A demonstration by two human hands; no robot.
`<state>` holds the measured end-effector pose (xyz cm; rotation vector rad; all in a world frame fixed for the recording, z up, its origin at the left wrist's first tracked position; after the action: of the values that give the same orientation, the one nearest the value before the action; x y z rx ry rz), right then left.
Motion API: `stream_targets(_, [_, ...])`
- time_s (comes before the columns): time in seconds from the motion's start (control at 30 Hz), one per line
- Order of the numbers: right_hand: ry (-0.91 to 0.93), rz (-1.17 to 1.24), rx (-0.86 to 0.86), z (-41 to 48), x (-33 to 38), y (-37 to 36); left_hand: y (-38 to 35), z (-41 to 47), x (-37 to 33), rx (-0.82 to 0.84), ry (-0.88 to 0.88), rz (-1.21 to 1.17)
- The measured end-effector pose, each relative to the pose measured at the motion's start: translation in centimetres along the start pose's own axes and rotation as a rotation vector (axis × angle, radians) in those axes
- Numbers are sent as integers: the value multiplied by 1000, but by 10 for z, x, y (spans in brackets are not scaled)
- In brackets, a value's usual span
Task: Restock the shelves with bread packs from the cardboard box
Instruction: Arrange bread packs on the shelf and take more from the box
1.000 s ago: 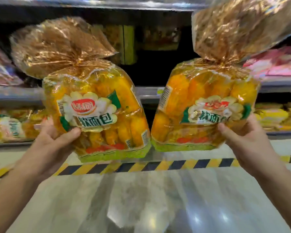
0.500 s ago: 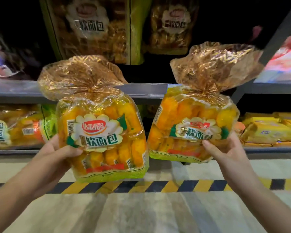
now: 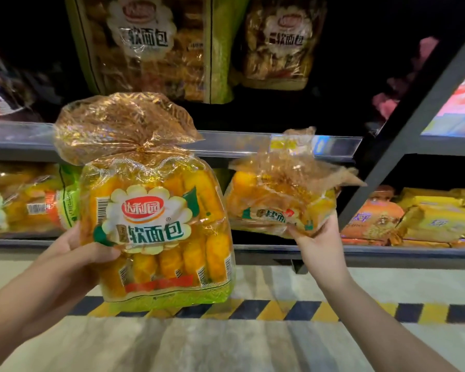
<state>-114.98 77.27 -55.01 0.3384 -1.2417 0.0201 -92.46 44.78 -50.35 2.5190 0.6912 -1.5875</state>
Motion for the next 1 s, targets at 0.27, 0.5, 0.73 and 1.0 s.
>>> stream_targets(0.27, [-85,-167,32,11,-53,-12,-10,11,8,38,16,1])
stream_targets(0.5, [-129,-270,66,47,-61,-22,-20,19,12,47,46,-9])
stream_targets(0.73, [-233,-281,22,93,-68,-30,-27,19,12,69,63,4])
stream_targets(1.0, [-294,-322,93,114,-87,-37,-24,14,11,23,81,10])
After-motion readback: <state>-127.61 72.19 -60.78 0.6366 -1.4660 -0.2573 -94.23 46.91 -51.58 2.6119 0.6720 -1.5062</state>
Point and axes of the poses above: each hand's wrist, its own z-axis towards the middle knuckle, its own y-axis out of the back of the hand, x = y × z, the point moved 6 cm from there along z, towards the middle knuckle, and after that the axes turned 13 degrees about y, right-handed, at the moved point
